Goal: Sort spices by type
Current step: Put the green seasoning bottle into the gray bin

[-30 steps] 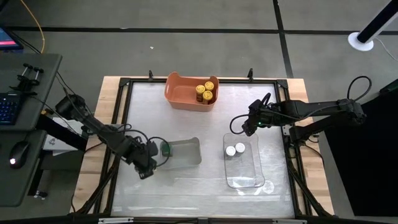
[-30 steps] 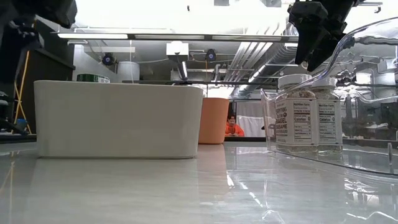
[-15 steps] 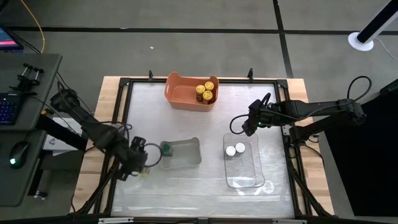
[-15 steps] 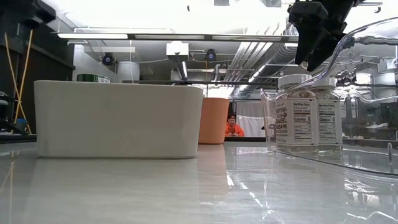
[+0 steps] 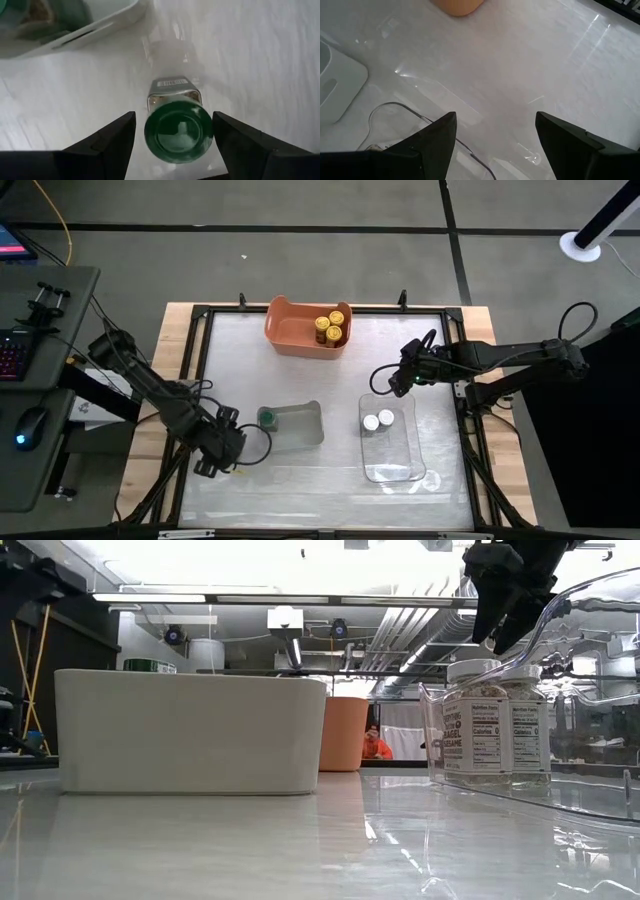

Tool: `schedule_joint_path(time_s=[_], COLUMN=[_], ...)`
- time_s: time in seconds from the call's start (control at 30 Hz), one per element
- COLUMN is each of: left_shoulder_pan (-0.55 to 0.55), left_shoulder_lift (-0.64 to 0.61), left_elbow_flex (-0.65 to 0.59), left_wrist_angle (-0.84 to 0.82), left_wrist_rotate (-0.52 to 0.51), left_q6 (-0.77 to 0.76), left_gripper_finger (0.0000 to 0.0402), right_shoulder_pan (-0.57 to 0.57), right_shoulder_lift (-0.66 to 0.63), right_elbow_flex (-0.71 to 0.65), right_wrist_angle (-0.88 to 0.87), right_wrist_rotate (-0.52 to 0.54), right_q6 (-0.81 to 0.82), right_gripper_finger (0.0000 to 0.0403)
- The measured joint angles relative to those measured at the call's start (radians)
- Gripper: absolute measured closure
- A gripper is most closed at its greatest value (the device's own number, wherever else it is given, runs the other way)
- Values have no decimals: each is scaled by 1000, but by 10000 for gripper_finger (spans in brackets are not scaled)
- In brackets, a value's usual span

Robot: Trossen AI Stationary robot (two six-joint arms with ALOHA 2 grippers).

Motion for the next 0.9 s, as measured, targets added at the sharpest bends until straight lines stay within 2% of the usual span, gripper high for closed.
schedule_joint_path(time_s=[0.43,0.9], left_shoulder_pan=[-12,-12], left_shoulder_lift=[22,175], left_elbow_flex=[0,0], left_wrist_angle=[2,7], left_wrist_rotate=[-1,-11], left_q6=[-188,-167], left_gripper_finger=[151,151], right_shoulder_pan=[0,0], right_shoulder_lift=[0,1], right_elbow_flex=[0,0], right_wrist_angle=[0,0], right_wrist_rotate=[0,0], right_q6=[-3,-3], right_gripper_finger=[135,135])
